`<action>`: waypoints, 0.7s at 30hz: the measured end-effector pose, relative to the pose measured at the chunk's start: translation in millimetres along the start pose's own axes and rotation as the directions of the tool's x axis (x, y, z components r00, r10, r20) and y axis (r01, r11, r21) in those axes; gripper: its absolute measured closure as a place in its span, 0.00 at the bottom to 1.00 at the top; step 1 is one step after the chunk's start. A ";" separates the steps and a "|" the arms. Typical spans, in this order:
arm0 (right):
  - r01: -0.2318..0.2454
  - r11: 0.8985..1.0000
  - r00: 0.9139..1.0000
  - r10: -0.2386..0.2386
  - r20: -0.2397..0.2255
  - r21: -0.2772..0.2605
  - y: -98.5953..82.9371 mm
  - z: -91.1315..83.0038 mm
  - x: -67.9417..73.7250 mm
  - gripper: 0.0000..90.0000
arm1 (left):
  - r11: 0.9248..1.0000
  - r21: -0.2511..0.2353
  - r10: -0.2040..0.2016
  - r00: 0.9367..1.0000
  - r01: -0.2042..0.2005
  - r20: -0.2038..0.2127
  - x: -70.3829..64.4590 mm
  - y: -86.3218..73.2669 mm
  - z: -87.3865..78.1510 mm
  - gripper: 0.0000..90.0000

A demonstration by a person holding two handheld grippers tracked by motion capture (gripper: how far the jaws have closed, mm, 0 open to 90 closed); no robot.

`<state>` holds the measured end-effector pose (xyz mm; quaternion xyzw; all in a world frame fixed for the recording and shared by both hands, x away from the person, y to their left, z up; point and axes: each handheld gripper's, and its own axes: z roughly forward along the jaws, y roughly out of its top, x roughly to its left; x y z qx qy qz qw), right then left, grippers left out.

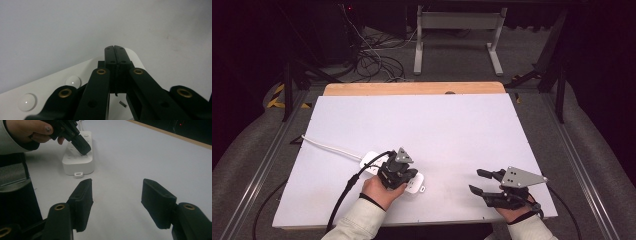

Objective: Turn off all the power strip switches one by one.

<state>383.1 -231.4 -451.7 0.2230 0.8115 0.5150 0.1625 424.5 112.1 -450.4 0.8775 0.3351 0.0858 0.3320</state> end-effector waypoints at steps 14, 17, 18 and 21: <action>0.005 1.000 1.000 -0.005 -0.005 0.003 0.2 0.5 0.8 0.47 | 1.000 -0.014 -0.001 1.000 0.000 -0.011 0.6 -4.4 2.5 1.00; 0.005 1.000 1.000 -0.005 -0.005 0.004 0.3 0.6 1.0 0.47 | 1.000 -0.020 0.010 1.000 -0.011 -0.013 0.1 -4.9 2.9 1.00; 0.005 1.000 1.000 -0.005 -0.005 0.005 0.3 0.7 1.1 0.47 | 1.000 -0.021 0.012 1.000 -0.013 -0.017 -0.1 -5.0 3.0 1.00; 0.005 1.000 1.000 -0.005 -0.004 0.004 0.2 0.8 1.1 0.47 | 1.000 -0.026 0.013 1.000 -0.014 -0.023 -1.2 -5.4 3.5 1.00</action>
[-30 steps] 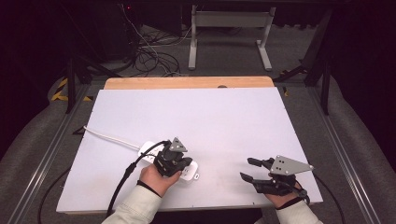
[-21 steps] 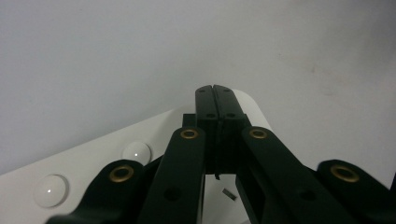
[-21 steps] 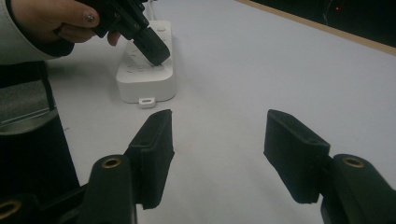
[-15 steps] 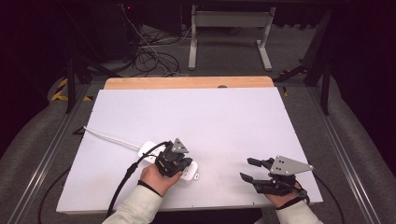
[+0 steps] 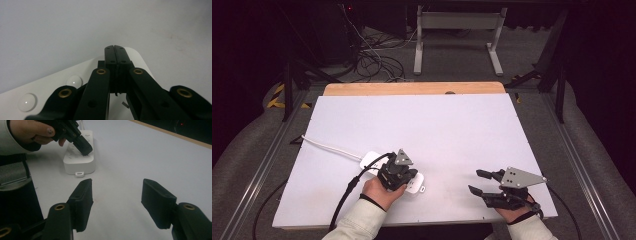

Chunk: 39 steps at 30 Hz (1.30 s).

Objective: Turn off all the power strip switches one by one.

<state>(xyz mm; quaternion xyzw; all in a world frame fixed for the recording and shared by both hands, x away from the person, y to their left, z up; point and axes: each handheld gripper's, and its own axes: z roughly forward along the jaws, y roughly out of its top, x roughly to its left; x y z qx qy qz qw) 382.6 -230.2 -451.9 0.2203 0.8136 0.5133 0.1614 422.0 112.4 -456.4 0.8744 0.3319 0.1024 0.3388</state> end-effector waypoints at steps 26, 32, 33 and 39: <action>0.001 1.000 1.000 -0.001 0.000 0.007 -0.4 0.2 1.2 0.47 | 0.999 -0.026 0.029 0.998 -0.030 -0.051 -7.3 -4.1 1.1 1.00; -0.001 1.000 1.000 0.001 -0.001 0.009 -0.6 1.2 1.6 0.47 | 0.999 -0.025 0.037 0.998 -0.039 -0.053 -7.6 -4.2 1.5 1.00; -0.001 1.000 1.000 0.001 -0.002 0.010 -0.6 1.2 1.7 0.47 | 0.999 -0.024 0.040 0.997 -0.041 -0.059 -8.4 -4.3 1.4 1.00; -0.001 1.000 1.000 0.001 -0.002 0.011 -0.4 2.3 2.5 0.47 | 0.999 -0.016 0.037 0.998 -0.038 -0.057 -8.3 -4.3 2.0 1.00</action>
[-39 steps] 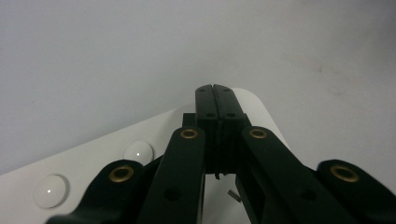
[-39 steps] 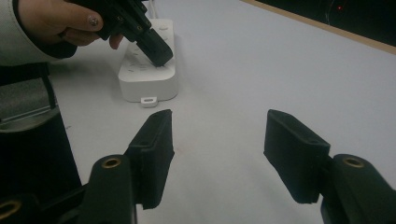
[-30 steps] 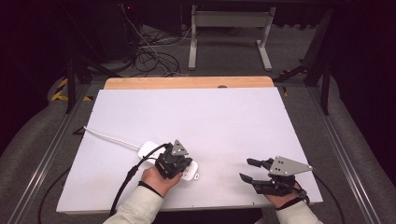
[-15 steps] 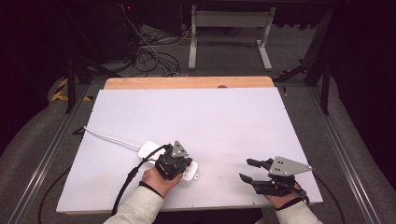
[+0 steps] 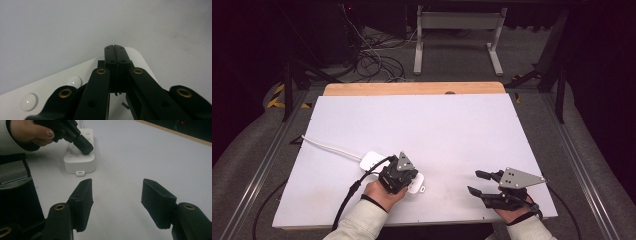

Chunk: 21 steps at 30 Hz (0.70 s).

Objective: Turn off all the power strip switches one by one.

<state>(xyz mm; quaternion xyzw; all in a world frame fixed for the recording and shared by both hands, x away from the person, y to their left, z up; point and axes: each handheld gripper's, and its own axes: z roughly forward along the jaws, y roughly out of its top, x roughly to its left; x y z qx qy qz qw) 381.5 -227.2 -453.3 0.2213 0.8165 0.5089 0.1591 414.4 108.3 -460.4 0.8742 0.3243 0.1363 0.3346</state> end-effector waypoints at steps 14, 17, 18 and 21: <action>0.004 1.000 1.000 -0.004 0.001 0.001 -0.5 -0.6 -0.5 0.47 | 0.999 -0.051 0.000 1.000 0.001 0.028 -4.8 7.2 -10.8 1.00; 0.003 1.000 1.000 -0.003 0.001 0.002 -1.1 -0.9 -1.5 0.47 | 0.998 -0.063 -0.010 0.999 0.012 0.034 -3.2 8.6 -15.5 1.00; 0.003 1.000 1.000 -0.003 0.003 0.003 -1.1 -1.1 -1.5 0.47 | 0.997 -0.070 -0.011 0.999 0.013 0.034 -2.1 8.4 -17.0 1.00; 0.005 1.000 1.000 -0.005 0.003 0.000 -1.0 -1.4 -1.0 0.47 | 0.997 -0.081 -0.016 0.999 0.018 0.034 -1.0 8.4 -19.9 1.00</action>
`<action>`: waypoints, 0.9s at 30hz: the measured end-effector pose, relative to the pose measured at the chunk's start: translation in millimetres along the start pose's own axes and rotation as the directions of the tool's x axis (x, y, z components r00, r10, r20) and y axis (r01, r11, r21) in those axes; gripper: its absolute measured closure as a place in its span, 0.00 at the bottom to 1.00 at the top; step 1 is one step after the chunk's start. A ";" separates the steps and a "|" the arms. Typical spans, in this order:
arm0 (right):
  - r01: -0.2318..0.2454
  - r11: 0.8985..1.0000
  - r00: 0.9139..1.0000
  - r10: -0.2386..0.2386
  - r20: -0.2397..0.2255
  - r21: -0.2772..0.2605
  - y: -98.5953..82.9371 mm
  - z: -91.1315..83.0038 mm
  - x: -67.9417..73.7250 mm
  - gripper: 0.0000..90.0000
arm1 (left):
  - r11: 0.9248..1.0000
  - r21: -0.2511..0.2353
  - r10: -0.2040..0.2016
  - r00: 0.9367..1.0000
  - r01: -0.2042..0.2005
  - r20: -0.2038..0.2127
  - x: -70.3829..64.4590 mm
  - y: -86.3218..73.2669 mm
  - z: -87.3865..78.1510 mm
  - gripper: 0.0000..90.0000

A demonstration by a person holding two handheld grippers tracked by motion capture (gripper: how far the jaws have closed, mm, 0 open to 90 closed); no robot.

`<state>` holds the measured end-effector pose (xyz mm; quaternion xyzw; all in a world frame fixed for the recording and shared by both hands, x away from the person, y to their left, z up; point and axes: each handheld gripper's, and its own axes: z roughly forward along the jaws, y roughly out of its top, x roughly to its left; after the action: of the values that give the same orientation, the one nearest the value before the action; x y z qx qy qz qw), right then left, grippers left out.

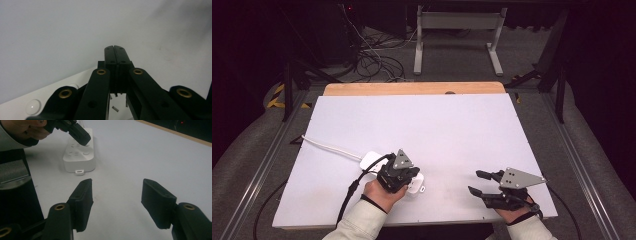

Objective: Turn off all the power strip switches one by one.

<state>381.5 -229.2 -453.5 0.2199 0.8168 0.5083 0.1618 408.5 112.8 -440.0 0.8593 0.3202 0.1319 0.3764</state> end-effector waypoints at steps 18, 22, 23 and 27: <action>-0.007 1.000 1.000 0.007 -0.002 -0.003 -0.9 -1.2 -1.4 0.47 | 0.999 -0.035 -0.022 0.999 0.021 -0.044 26.6 -8.1 -30.7 1.00; -0.008 1.000 1.000 0.008 -0.001 0.000 -1.1 -1.0 -2.0 0.47 | 1.000 -0.023 -0.019 0.998 0.018 -0.054 28.3 -9.8 -30.9 1.00; -0.009 1.000 1.000 0.009 -0.001 -0.002 -1.1 -1.1 -1.9 0.47 | 0.999 -0.023 -0.034 0.998 0.033 -0.049 30.8 -11.3 -30.1 1.00; -0.013 1.000 1.000 0.013 0.005 0.005 -1.5 -0.7 -2.4 0.47 | 0.998 -0.031 -0.065 0.997 0.063 -0.051 35.2 -13.8 -27.0 1.00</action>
<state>382.9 -231.5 -454.5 0.2266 0.8161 0.5069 0.1600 416.4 157.9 -432.2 0.8392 0.3553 0.1469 0.3847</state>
